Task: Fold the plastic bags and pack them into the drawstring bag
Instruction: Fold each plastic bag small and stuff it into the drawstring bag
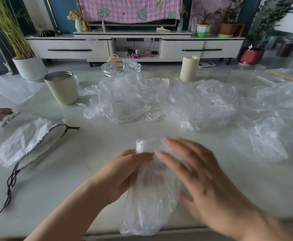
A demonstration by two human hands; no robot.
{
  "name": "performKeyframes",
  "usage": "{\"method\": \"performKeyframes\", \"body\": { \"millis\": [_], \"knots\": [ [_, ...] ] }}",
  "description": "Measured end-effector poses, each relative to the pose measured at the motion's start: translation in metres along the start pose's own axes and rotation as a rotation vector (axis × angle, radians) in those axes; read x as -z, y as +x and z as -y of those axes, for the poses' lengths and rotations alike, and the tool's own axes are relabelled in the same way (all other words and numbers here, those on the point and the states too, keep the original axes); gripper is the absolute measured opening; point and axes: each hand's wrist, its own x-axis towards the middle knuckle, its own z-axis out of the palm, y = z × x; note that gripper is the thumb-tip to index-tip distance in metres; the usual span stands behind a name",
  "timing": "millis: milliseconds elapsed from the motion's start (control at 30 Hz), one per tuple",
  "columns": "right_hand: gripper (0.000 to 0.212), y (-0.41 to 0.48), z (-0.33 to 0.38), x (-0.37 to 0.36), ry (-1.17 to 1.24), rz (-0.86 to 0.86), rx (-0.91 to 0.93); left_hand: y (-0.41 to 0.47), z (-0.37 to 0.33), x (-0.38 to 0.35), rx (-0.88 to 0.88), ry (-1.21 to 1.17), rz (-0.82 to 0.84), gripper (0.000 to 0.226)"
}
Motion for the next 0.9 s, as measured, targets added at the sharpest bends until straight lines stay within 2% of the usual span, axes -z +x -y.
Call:
{"method": "performKeyframes", "body": {
  "millis": [100, 167, 300, 434, 501, 567, 634, 767, 901],
  "knots": [
    [0.04, 0.004, 0.023, -0.01, 0.107, -0.117, 0.133, -0.001, 0.004, -0.004, -0.035, 0.053, -0.008, 0.028],
    [0.028, 0.008, 0.026, -0.013, 0.228, -0.174, 0.141, 0.001, 0.008, -0.005, -0.099, 0.097, -0.053, 0.022],
    [0.02, 0.009, 0.026, -0.007, 0.733, -0.067, -0.188, 0.007, 0.013, -0.006, -0.275, 0.189, -0.219, 0.015],
    [0.013, 0.013, 0.021, -0.009, 1.021, -0.02, -0.512, 0.006, 0.014, -0.011, -0.268, 0.154, -0.183, 0.012],
    [0.014, 0.016, 0.019, -0.011, 1.037, 0.013, -0.618, 0.006, 0.014, -0.01, -0.214, 0.124, -0.108, 0.019],
    [0.018, 0.019, 0.017, -0.012, 0.963, 0.048, -0.653, 0.003, 0.013, -0.01, -0.16, 0.101, 0.013, 0.044],
    [0.021, 0.022, 0.017, -0.012, 0.899, 0.045, -0.666, 0.0, 0.015, -0.015, -0.219, 0.204, 0.007, 0.061],
    [0.023, 0.028, 0.027, -0.013, 0.977, 0.006, -0.613, -0.002, 0.03, -0.025, -0.497, 0.402, -0.316, 0.059],
    [0.019, 0.026, 0.033, -0.016, 0.887, 0.002, -0.536, 0.003, 0.027, -0.015, -0.638, 0.548, -0.525, 0.039]
  ]
}}
